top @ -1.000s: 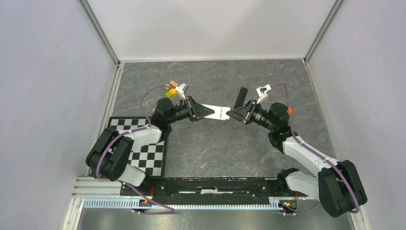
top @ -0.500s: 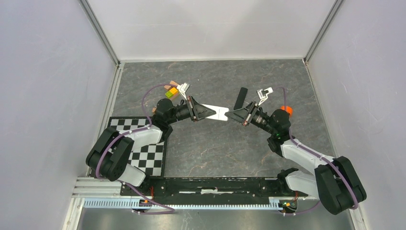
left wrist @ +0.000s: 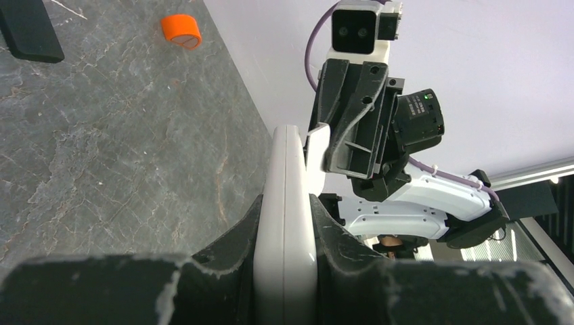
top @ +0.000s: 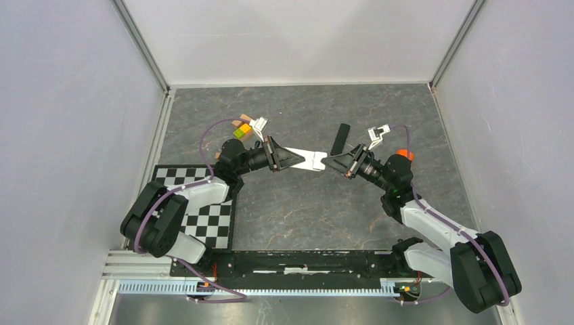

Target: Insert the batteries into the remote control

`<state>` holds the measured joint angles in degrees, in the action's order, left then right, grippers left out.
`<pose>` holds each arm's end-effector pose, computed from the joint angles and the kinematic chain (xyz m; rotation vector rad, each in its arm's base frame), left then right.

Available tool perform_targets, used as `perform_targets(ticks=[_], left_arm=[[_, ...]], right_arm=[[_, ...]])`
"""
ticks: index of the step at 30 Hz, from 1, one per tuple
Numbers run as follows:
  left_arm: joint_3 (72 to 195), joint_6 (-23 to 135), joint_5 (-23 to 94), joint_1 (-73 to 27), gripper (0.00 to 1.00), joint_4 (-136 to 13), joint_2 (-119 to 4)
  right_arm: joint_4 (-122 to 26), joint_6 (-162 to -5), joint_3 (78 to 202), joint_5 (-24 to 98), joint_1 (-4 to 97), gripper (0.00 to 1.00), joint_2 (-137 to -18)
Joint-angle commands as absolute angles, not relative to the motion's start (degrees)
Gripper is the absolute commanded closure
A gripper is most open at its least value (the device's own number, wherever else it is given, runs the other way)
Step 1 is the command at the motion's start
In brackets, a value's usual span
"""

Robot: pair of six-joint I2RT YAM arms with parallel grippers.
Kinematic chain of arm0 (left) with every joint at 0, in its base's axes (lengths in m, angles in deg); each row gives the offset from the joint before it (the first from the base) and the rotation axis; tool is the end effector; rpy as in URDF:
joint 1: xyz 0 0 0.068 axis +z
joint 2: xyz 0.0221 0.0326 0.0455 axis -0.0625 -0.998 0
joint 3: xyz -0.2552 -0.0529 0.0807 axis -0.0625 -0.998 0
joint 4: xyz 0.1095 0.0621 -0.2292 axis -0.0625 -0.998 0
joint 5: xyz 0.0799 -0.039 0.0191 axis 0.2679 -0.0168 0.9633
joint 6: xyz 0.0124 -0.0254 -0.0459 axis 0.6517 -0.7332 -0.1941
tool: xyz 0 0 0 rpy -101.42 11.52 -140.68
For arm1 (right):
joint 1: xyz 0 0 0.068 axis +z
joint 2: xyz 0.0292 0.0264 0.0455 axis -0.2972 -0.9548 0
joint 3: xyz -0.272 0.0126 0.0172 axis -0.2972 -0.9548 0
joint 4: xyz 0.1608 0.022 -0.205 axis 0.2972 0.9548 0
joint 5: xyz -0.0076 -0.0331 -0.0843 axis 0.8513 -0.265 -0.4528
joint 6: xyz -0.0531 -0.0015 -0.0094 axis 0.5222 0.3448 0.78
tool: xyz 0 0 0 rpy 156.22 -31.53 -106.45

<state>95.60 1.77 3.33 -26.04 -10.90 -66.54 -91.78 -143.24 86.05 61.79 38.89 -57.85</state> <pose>0.2481 -0.1675 0.2317 0.0996 1.8591 -1.7734 0.2017 0.1006 0.2400 0.1574 1.7691 1.6012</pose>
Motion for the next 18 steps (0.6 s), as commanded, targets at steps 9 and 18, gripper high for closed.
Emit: perform_targets(ticks=[9,18], left_arm=[[96.1,4.0,4.6,-25.9,0.98,-8.6,-64.0],[96.1,2.3,4.5,-26.0,0.98,-6.3,-65.0]], right_arm=[[-94.8,-143.0,85.7,61.9,38.6,1.0,-58.5],[-99.0,-145.5,84.5,63.0,38.6,1.0,-59.7]])
